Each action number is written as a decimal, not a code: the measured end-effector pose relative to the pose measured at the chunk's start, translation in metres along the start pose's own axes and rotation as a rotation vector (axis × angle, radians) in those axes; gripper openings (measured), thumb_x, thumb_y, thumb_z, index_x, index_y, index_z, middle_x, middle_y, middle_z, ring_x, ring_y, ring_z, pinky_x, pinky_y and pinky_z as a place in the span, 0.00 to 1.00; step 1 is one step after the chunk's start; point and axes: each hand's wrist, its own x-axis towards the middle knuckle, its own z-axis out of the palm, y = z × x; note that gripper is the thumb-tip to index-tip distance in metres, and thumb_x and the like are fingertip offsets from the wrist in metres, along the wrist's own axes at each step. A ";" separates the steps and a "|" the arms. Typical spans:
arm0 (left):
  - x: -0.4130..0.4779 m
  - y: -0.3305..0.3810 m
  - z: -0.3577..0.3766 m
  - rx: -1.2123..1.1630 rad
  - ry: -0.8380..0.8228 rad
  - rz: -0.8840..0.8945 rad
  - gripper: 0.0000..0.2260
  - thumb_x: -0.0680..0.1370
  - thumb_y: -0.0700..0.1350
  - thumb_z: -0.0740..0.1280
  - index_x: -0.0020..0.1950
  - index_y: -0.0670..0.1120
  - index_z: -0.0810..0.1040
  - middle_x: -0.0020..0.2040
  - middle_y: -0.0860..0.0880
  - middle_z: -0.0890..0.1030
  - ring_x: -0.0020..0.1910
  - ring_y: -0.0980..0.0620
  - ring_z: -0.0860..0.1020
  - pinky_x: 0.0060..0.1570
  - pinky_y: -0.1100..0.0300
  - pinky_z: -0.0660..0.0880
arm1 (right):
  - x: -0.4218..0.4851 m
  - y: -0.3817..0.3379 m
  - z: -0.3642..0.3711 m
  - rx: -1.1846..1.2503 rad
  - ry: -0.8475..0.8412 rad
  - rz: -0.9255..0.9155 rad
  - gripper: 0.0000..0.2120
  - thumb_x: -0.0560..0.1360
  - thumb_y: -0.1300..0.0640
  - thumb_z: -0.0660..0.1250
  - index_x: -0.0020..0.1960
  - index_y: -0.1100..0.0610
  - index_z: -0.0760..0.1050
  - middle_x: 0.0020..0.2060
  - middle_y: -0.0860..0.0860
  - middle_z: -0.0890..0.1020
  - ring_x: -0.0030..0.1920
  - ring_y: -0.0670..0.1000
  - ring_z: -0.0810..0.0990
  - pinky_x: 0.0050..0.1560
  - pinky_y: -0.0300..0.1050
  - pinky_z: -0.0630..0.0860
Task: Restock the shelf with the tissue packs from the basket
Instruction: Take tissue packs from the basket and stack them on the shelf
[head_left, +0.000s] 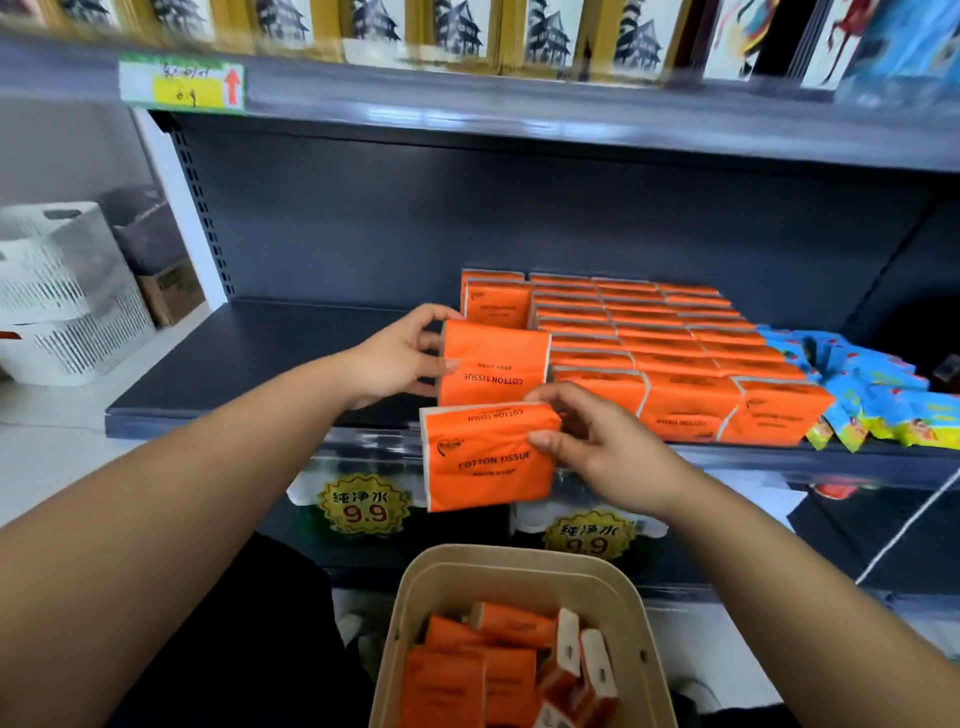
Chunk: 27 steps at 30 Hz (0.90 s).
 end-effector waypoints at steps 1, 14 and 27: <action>0.003 0.002 -0.004 0.011 0.003 -0.004 0.19 0.78 0.31 0.64 0.63 0.50 0.69 0.56 0.43 0.80 0.54 0.47 0.81 0.52 0.48 0.80 | 0.007 -0.001 -0.003 -0.008 0.018 -0.009 0.12 0.74 0.52 0.66 0.57 0.45 0.72 0.51 0.47 0.80 0.52 0.47 0.78 0.57 0.48 0.75; 0.060 -0.005 -0.042 -0.030 0.188 0.119 0.19 0.77 0.30 0.64 0.58 0.53 0.72 0.57 0.44 0.77 0.50 0.48 0.80 0.45 0.58 0.79 | 0.105 0.015 -0.037 -0.242 0.166 -0.046 0.14 0.68 0.59 0.74 0.50 0.49 0.74 0.51 0.50 0.78 0.52 0.50 0.78 0.55 0.43 0.74; 0.147 -0.045 -0.049 -0.092 0.254 0.070 0.25 0.74 0.27 0.68 0.65 0.48 0.74 0.53 0.45 0.82 0.52 0.48 0.83 0.47 0.57 0.81 | 0.193 0.052 -0.064 -0.682 0.064 0.092 0.13 0.71 0.57 0.73 0.55 0.52 0.76 0.52 0.50 0.80 0.53 0.52 0.77 0.49 0.40 0.70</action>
